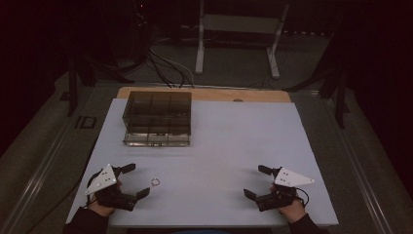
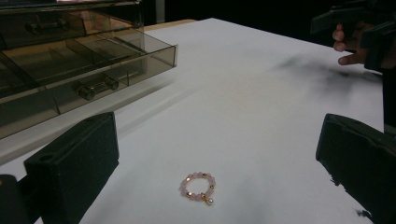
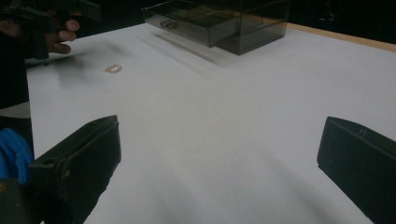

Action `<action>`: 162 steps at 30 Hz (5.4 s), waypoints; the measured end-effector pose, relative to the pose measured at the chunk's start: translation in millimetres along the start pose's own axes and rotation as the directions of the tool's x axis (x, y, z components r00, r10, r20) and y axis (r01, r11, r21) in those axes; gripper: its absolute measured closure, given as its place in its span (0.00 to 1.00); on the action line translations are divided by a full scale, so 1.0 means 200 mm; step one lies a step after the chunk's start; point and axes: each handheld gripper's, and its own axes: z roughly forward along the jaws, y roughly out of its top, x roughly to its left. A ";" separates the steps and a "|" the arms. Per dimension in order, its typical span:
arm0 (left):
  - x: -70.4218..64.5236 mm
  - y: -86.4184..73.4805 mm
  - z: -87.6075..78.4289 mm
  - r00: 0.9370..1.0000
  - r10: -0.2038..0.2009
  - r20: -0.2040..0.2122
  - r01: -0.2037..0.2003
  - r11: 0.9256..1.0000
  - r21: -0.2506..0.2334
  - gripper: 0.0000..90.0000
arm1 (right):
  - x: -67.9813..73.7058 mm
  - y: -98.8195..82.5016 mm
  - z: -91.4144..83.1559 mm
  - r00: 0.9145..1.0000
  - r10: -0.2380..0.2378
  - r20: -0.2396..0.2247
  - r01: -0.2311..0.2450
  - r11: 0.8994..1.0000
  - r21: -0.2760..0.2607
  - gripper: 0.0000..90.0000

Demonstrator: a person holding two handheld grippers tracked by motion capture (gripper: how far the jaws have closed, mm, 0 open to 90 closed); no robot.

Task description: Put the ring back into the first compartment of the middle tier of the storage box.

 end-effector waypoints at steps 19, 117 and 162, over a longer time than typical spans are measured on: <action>-0.08 0.06 0.03 0.993 0.034 0.110 -0.039 0.998 0.042 0.01 | 0.02 0.00 0.00 1.000 -0.003 -0.004 0.003 1.000 0.003 0.00; 0.12 0.16 0.28 0.999 0.039 0.021 -0.044 0.903 0.428 0.19 | 0.01 0.00 0.00 1.000 0.011 -0.015 -0.011 1.000 0.006 0.00; 0.07 0.10 0.33 0.991 0.083 0.105 -0.127 0.831 0.542 1.00 | 0.02 0.00 0.00 1.000 0.014 -0.005 -0.014 1.000 0.016 0.00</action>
